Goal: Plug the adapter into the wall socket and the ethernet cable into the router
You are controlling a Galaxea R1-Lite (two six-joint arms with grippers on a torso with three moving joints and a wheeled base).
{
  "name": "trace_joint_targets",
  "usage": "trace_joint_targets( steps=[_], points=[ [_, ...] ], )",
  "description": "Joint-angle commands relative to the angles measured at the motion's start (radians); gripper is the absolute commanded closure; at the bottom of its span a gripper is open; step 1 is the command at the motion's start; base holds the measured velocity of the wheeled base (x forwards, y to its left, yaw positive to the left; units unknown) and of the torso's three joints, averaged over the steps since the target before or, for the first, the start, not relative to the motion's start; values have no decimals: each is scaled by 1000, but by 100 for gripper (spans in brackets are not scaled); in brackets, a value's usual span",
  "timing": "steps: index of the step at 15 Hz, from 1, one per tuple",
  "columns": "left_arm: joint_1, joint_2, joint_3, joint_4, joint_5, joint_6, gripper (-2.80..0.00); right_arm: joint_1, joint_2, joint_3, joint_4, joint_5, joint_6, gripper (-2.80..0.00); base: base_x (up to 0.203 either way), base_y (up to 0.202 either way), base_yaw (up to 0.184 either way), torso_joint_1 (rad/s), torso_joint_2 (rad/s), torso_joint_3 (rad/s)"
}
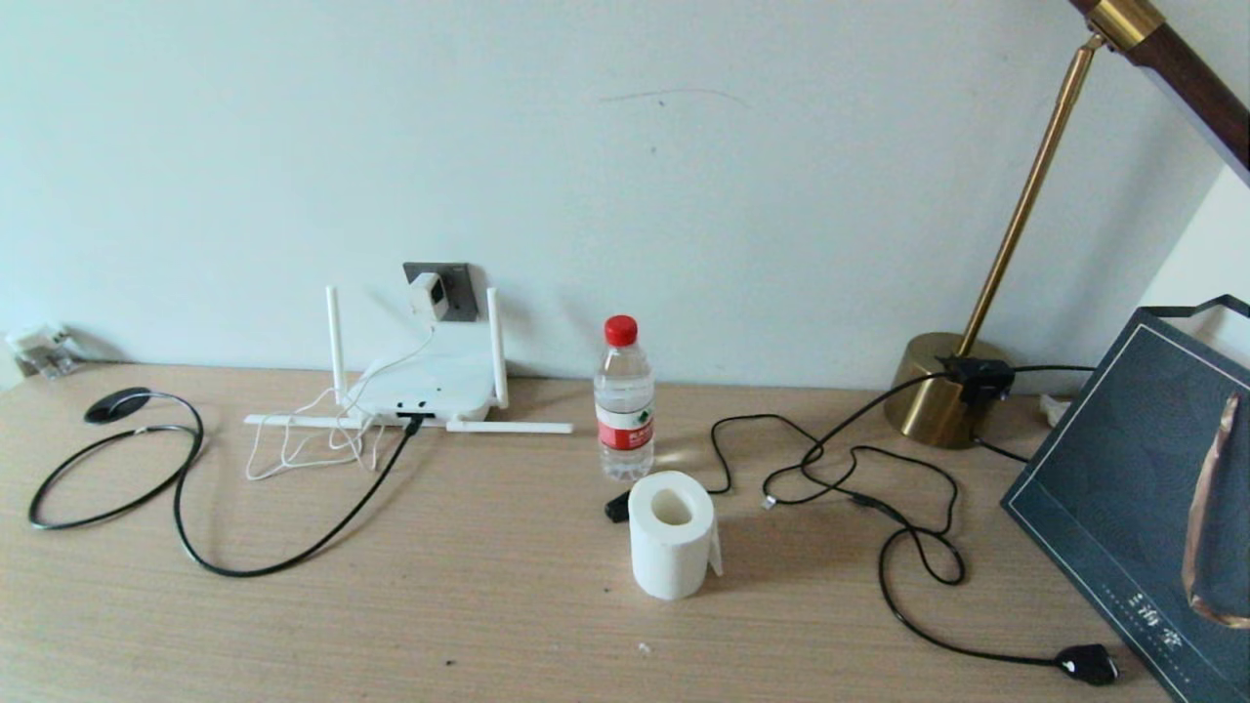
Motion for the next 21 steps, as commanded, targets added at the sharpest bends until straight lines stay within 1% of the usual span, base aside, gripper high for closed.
trace_joint_targets(
  steps=[1, 21],
  points=[
    [0, 3, 0, -2, 0, 0, 0, 0, 0, 0, 0, 0, 0, 0, 0, 0, 0, 0, 0, 0],
    [0, 3, 0, -2, 0, 0, 0, 0, 0, 0, 1, -1, 3, 0, 0, 0, 0, 0, 0, 0]
  ],
)
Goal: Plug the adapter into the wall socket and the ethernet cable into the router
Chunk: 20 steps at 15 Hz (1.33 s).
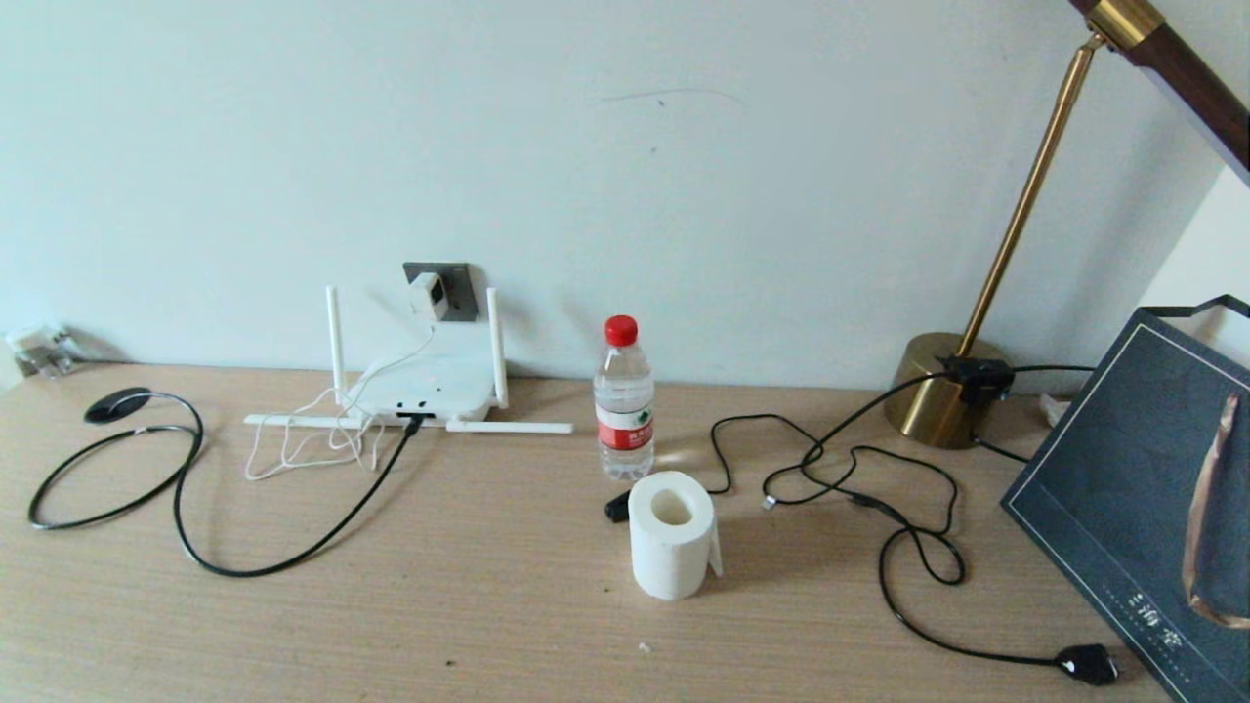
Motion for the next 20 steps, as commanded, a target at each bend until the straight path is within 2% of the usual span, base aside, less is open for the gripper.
trace_joint_targets(
  steps=[1, 4, 7, 20],
  points=[
    [0, 3, 0, 0, 1, 0, 0, 1, 0, 0, 0, 0, -1, 0, 0, 0, 0, 0, 0, 0],
    [0, 2, 0, 0, 1, 0, 0, 1, 0, 0, 4, 7, -23, 0, 0, 0, 0, 0, 0, 0],
    [0, 2, 0, 0, 0, 0, 0, 1, 0, 0, 4, 3, 0, 0, 0, 0, 0, 0, 0, 0],
    [0, 3, 0, 0, 0, 0, 0, -1, 0, 0, 6, 0, 0, 0, 0, 0, 0, 0, 0, 0]
  ],
)
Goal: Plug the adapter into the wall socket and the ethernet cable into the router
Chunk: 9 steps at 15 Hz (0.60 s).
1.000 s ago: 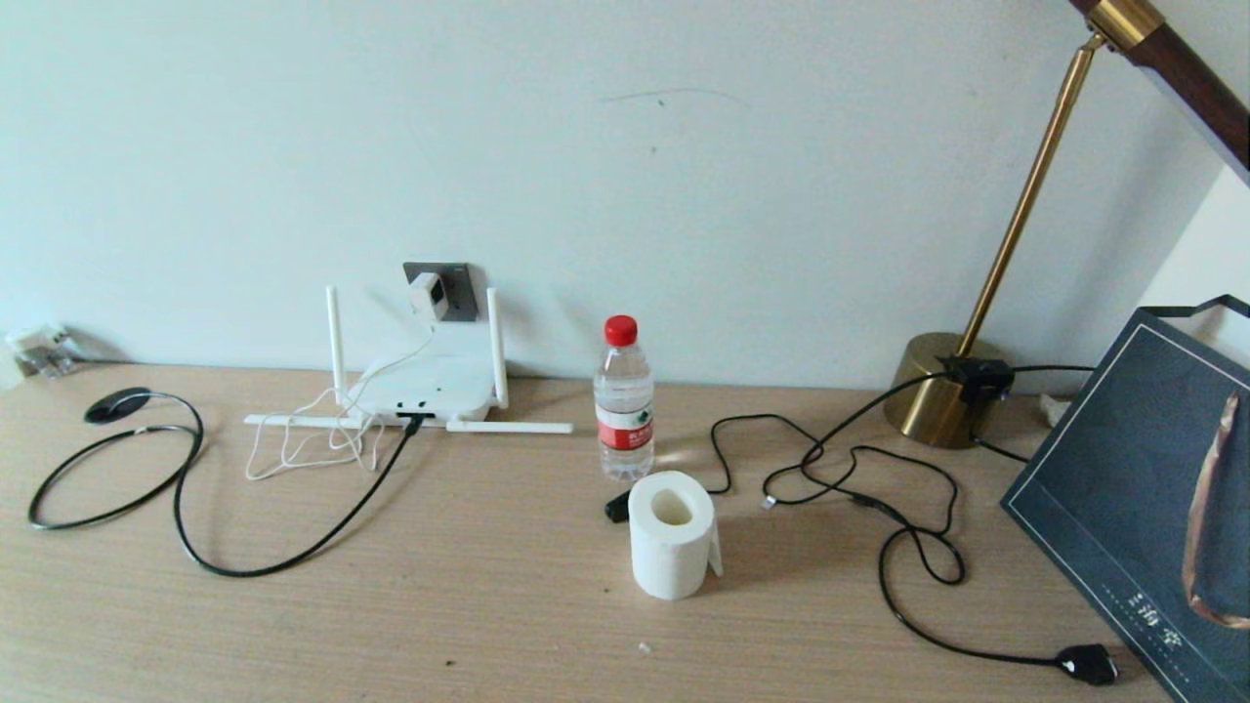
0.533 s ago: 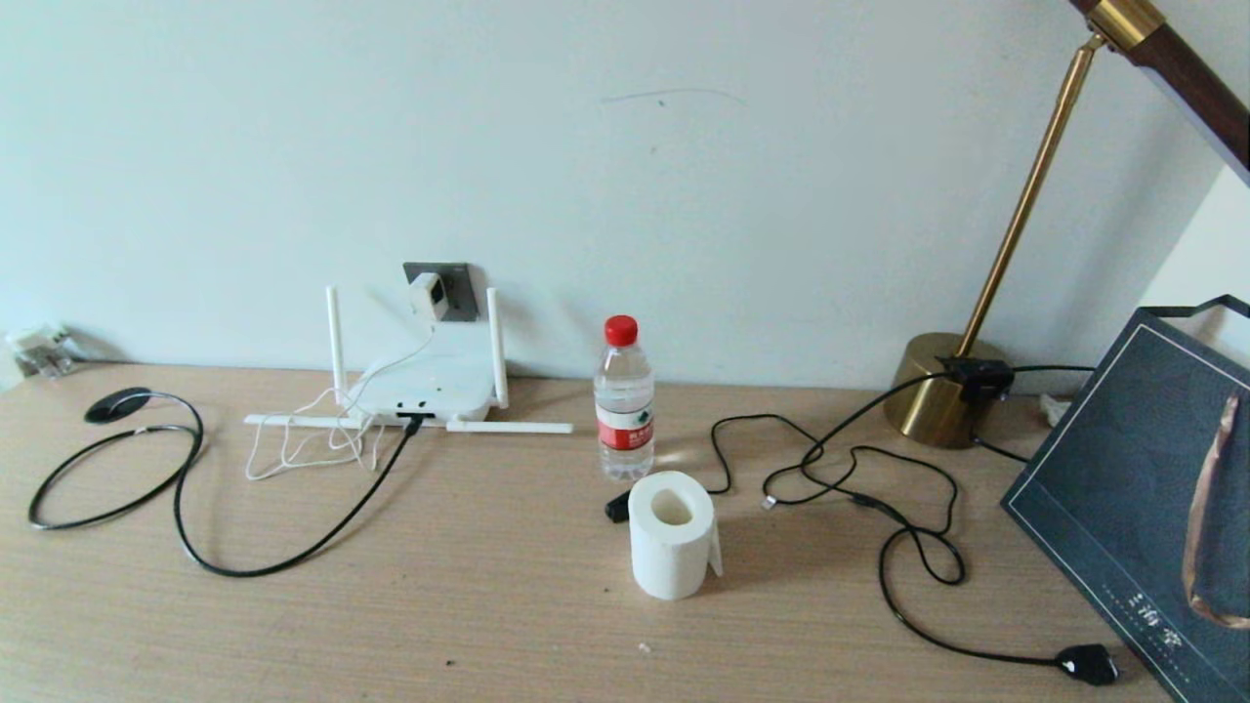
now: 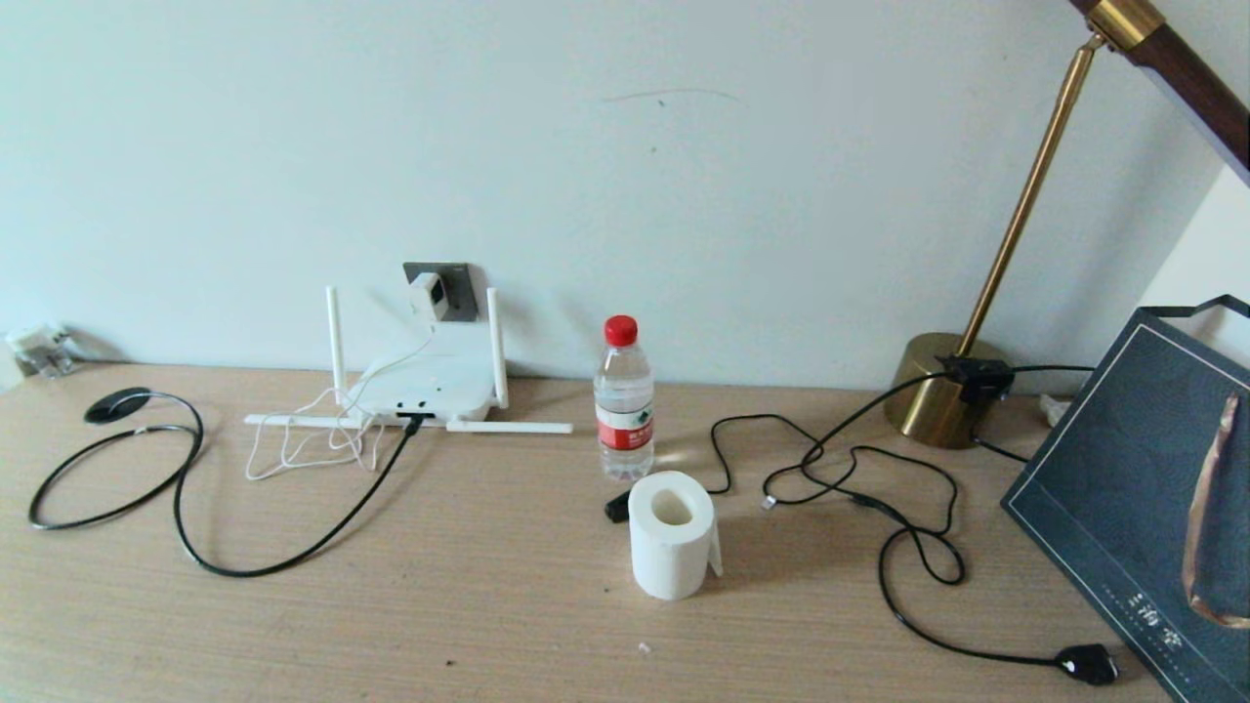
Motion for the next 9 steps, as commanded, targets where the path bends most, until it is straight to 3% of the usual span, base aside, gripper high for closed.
trace_joint_targets(
  steps=[1, 9],
  points=[
    [0, 3, 0, 0, 0, 0, 0, 1, 0, 0, 0, 0, 0, 0, 0, 0, 0, 0, 0, 0],
    [0, 3, 0, 0, 0, 0, 0, 1, 0, 0, -2, 0, 3, 0, 0, 0, 0, 0, 0, 0]
  ],
)
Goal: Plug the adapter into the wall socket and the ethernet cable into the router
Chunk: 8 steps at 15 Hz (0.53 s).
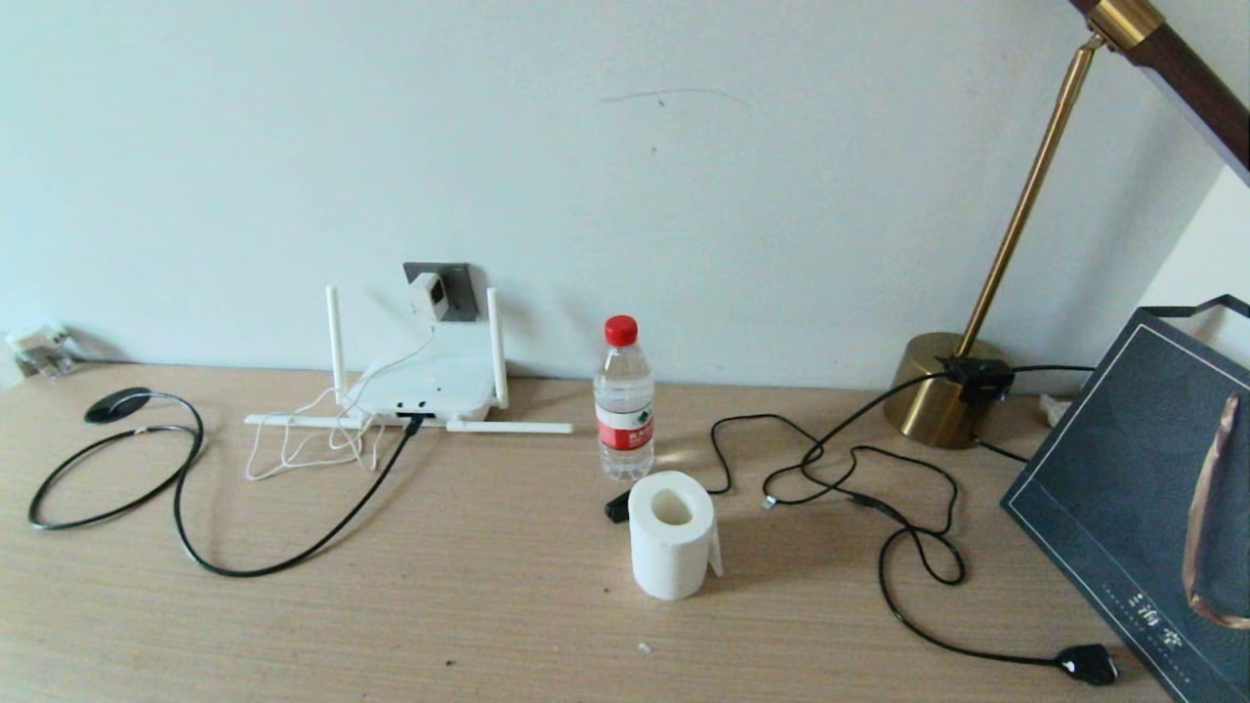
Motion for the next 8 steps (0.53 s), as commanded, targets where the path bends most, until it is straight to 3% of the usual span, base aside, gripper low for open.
trace_joint_targets(
  steps=[1, 8],
  points=[
    [0, 3, 0, 0, 0, 0, 0, 0, 0, 0, -1, 0, 0, 0, 0, 0, 0, 0, 0, 0],
    [0, 1, 0, 0, 1, 0, 0, -1, 0, 0, -1, 0, -1, 0, 0, 0, 0, 0, 0, 0]
  ],
)
